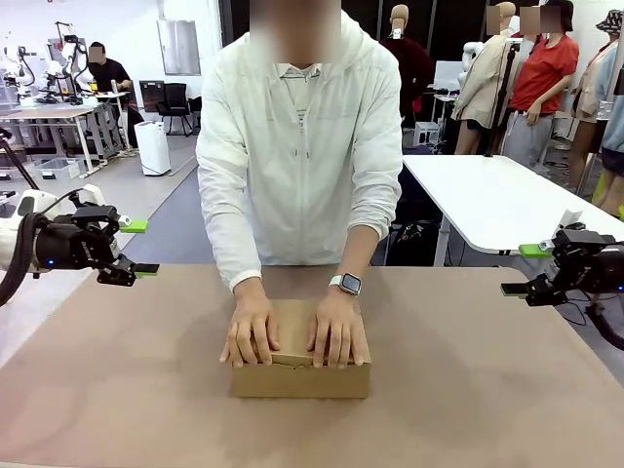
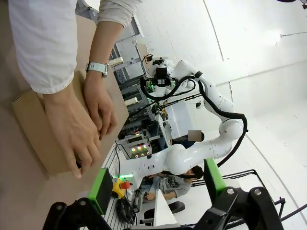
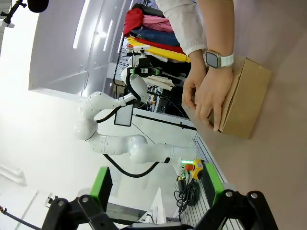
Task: Pack the items into the box.
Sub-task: Close the Mailer Box.
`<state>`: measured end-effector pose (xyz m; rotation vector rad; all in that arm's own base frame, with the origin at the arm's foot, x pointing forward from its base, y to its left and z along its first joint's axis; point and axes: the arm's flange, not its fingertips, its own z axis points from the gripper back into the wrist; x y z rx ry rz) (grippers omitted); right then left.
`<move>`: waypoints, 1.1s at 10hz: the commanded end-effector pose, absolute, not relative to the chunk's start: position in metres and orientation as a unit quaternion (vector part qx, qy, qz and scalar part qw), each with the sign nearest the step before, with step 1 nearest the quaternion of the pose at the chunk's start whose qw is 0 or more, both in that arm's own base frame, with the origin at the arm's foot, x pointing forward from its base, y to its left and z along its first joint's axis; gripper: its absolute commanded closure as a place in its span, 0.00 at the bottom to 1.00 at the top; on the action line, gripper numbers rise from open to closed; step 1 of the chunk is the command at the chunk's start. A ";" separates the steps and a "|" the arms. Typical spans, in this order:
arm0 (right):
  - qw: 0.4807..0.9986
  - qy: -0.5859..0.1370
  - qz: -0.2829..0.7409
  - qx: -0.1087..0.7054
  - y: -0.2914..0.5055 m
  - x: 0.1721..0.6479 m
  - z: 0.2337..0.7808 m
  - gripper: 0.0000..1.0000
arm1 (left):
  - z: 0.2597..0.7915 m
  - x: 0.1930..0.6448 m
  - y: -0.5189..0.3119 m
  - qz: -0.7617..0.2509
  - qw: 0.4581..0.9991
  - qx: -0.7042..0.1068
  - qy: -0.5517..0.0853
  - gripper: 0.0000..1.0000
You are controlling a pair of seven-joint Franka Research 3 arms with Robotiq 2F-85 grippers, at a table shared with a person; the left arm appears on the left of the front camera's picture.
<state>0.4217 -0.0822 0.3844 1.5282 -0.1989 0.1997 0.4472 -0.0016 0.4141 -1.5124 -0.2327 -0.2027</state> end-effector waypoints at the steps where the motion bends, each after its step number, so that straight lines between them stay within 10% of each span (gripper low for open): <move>1: 0.711 -0.092 0.095 0.691 -0.080 0.422 0.390 0.00 | 0.416 0.448 -0.002 -0.096 0.708 -0.690 -0.114 0.00; 11: 0.711 -0.092 0.095 0.691 -0.080 0.422 0.390 0.00 | 0.416 0.448 -0.002 -0.096 0.708 -0.690 -0.114 0.00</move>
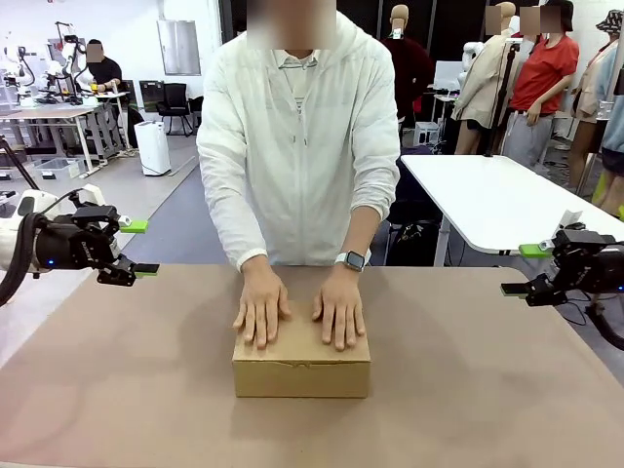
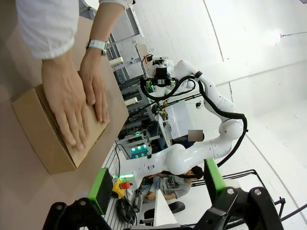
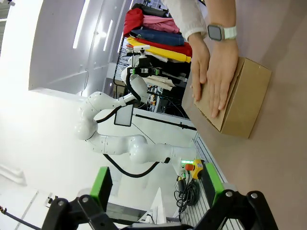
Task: Pack the items into the box.
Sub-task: Close the Mailer Box.
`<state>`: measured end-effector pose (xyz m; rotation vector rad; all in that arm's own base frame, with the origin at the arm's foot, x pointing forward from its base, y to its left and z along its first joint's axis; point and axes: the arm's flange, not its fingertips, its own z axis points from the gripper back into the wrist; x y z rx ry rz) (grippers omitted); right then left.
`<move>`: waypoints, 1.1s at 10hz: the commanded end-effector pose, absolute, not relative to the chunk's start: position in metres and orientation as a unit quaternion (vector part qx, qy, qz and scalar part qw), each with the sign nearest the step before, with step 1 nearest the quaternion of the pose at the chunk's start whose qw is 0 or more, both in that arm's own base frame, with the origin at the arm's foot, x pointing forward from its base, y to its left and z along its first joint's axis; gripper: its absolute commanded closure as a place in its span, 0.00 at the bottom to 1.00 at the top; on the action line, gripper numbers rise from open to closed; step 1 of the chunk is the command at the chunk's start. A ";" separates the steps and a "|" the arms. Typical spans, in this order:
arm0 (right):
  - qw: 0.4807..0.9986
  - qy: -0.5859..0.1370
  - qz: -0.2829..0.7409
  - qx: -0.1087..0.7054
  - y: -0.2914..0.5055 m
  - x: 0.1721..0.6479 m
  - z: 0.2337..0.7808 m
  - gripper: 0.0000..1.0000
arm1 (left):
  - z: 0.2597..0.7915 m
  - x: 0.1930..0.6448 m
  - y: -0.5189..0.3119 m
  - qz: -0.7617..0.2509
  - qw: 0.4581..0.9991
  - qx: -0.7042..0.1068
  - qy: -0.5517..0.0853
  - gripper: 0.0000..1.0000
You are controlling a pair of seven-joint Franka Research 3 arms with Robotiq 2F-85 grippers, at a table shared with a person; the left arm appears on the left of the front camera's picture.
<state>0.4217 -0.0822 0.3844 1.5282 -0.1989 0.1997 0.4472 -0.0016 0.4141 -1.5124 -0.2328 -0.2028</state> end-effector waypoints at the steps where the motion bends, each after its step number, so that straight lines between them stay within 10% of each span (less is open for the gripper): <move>1: 0.711 -0.092 0.095 0.691 -0.080 0.422 0.390 0.00 | 0.416 0.448 -0.002 -0.096 0.708 -0.690 -0.114 0.00; 11: 0.711 -0.092 0.095 0.691 -0.080 0.422 0.390 0.00 | 0.416 0.448 -0.002 -0.096 0.708 -0.690 -0.114 0.00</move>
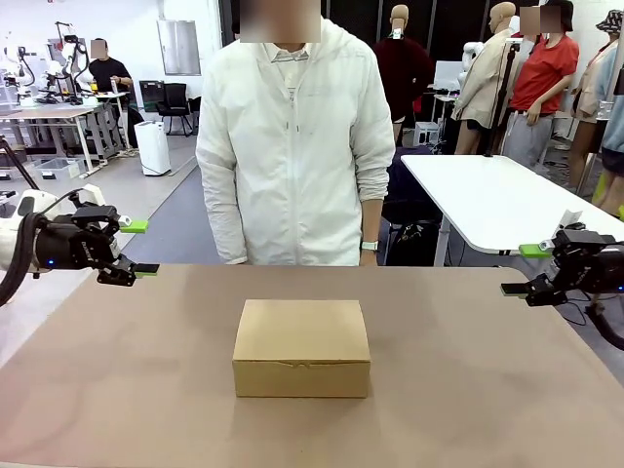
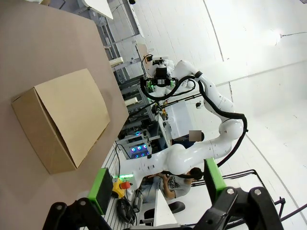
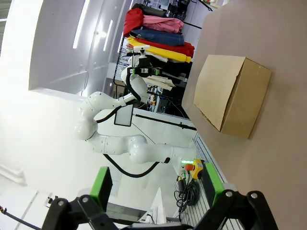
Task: Pack the items into the box.
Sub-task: Close the Mailer Box.
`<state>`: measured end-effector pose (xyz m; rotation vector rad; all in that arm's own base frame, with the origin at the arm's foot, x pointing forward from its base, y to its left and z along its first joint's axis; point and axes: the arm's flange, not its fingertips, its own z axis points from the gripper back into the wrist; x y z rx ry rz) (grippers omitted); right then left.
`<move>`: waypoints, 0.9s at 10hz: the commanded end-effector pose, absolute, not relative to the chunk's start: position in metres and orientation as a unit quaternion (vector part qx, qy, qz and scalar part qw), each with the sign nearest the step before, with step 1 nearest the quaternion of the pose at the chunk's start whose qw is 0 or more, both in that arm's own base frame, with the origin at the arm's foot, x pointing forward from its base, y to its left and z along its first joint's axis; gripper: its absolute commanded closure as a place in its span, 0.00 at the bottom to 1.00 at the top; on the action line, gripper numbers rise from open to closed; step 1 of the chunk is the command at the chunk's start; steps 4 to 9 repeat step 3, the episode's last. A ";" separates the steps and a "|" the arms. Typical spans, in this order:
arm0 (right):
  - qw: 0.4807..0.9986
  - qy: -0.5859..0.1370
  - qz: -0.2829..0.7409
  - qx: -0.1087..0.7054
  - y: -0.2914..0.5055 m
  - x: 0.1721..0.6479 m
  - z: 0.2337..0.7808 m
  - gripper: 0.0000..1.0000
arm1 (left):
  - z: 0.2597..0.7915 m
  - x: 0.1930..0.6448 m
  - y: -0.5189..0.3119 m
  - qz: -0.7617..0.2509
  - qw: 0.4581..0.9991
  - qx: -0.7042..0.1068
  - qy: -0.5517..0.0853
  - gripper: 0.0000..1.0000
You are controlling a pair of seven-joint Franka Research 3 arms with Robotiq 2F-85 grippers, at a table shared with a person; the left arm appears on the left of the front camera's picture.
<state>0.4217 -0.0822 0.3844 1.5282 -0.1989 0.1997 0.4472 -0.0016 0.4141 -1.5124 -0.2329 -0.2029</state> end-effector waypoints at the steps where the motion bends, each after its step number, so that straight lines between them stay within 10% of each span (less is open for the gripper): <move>1: 0.711 -0.092 0.095 0.691 -0.080 0.422 0.390 0.00 | 0.416 0.448 -0.002 -0.096 0.708 -0.690 -0.114 0.00; 9: 0.711 -0.092 0.095 0.691 -0.080 0.422 0.390 0.00 | 0.416 0.448 -0.002 -0.096 0.708 -0.690 -0.114 0.00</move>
